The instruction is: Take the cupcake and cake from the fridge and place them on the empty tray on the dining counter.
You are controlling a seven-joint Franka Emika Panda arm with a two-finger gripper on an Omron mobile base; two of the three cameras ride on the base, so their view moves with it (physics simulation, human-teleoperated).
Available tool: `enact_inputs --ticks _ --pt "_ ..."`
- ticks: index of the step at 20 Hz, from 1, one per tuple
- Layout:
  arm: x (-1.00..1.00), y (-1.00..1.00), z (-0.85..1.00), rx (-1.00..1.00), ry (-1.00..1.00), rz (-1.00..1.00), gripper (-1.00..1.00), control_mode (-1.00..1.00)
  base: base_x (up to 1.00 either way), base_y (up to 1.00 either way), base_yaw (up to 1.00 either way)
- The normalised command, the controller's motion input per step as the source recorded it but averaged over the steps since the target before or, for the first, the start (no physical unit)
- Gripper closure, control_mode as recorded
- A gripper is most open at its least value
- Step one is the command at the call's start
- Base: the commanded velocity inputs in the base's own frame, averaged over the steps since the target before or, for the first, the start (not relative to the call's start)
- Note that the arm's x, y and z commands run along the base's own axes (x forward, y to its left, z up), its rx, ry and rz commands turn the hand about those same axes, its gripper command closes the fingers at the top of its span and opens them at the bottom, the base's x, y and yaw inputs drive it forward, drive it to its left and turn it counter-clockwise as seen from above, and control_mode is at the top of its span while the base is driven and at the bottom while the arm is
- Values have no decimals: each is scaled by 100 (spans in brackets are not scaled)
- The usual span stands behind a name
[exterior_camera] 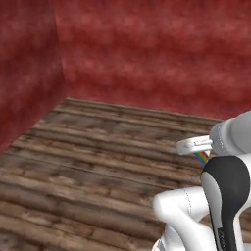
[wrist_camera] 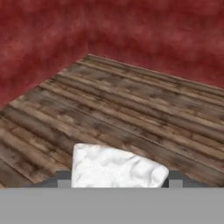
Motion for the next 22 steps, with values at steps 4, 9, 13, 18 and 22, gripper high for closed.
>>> enact_inputs --ticks 4,9,13,18,22 --pt "0 0 0 0 0 0 100 100 58 -18 -62" --pt "0 0 0 0 0 0 100 100 59 -10 -63" --pt "0 0 0 0 0 0 100 100 55 -11 -63" --pt "0 0 0 0 0 0 100 100 50 -12 -60" --pt "0 0 0 0 0 0 100 100 81 -1 -44"
